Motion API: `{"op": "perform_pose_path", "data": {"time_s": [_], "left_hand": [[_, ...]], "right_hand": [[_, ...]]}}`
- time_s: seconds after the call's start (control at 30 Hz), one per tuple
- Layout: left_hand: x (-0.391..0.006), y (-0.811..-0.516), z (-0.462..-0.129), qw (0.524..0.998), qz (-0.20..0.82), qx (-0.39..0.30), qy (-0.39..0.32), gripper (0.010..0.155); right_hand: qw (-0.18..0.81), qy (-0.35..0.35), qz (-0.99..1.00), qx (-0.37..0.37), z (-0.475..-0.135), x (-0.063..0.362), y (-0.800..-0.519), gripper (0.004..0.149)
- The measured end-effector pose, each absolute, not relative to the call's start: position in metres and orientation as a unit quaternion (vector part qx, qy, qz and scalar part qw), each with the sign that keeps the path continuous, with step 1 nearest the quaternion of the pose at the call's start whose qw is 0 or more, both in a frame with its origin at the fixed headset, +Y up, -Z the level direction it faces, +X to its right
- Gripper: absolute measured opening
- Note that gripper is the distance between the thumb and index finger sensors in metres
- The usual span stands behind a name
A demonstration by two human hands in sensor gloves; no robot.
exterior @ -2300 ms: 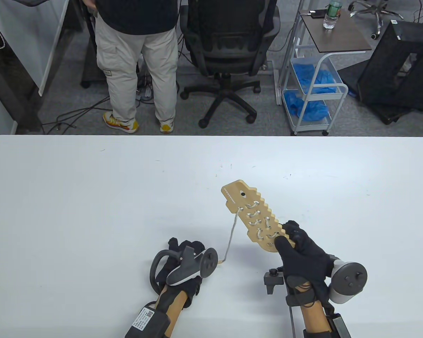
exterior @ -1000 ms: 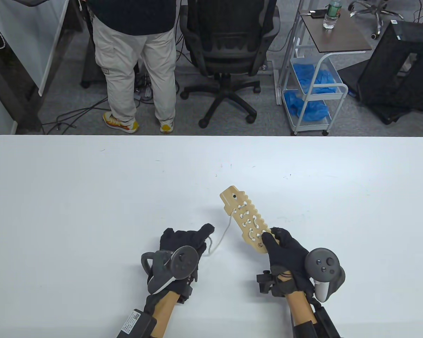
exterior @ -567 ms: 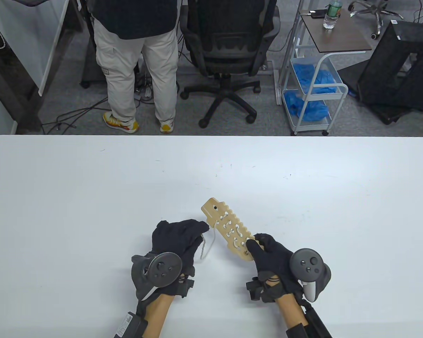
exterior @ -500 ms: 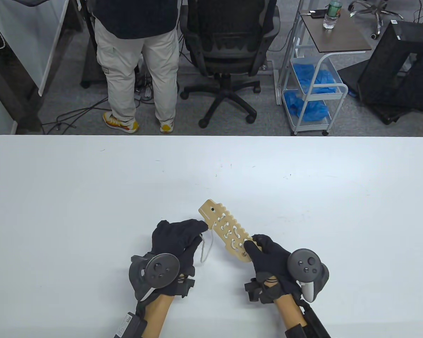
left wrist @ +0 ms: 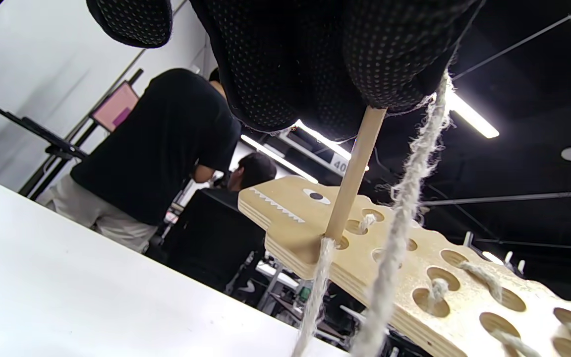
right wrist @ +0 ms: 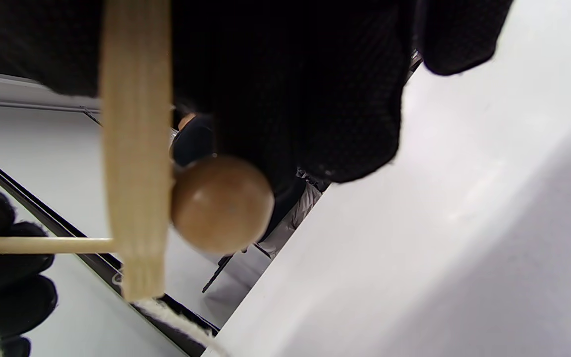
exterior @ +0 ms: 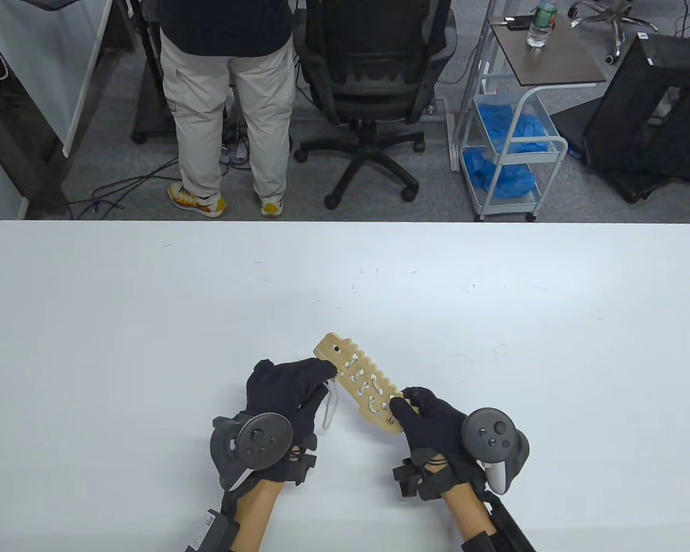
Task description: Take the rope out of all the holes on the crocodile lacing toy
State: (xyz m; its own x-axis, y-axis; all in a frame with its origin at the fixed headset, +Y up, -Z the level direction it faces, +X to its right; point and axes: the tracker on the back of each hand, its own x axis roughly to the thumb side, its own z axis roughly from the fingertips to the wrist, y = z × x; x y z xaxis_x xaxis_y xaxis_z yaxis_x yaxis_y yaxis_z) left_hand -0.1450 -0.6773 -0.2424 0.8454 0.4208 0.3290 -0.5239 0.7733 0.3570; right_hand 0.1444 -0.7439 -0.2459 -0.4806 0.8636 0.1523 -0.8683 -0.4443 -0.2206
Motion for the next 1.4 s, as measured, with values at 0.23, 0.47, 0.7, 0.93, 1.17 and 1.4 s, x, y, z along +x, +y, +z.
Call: {"op": "perform_pose_path", "data": {"time_s": [0.23,0.47,0.7,0.93,1.17,1.4], "left_hand": [[-0.144,-0.681,-0.245,0.945,0.223,0.210,-0.110,0.044],[-0.143,-0.681,-0.244,0.951,0.188,0.218,-0.115,0.046],[-0.148,-0.682,-0.245,0.943,0.229,0.218,-0.103,0.061],[-0.166,-0.694,-0.254,0.914,0.362,0.176,-0.052,0.063],[-0.169,-0.719,-0.270,0.868,0.485,0.065,-0.083,0.064],[-0.154,-0.738,-0.277,0.796,0.583,-0.069,-0.150,0.056]], "right_hand": [[0.526,-0.129,0.840,0.025,-0.245,0.142,-0.741,0.043],[0.581,-0.106,0.806,0.044,-0.245,0.137,-0.741,0.043],[0.602,-0.107,0.790,0.034,-0.245,0.140,-0.739,0.043],[0.637,-0.107,0.762,0.036,-0.244,0.144,-0.736,0.043],[0.671,-0.095,0.734,0.048,-0.245,0.142,-0.736,0.043],[0.688,-0.079,0.719,0.063,-0.245,0.138,-0.736,0.043]]}}
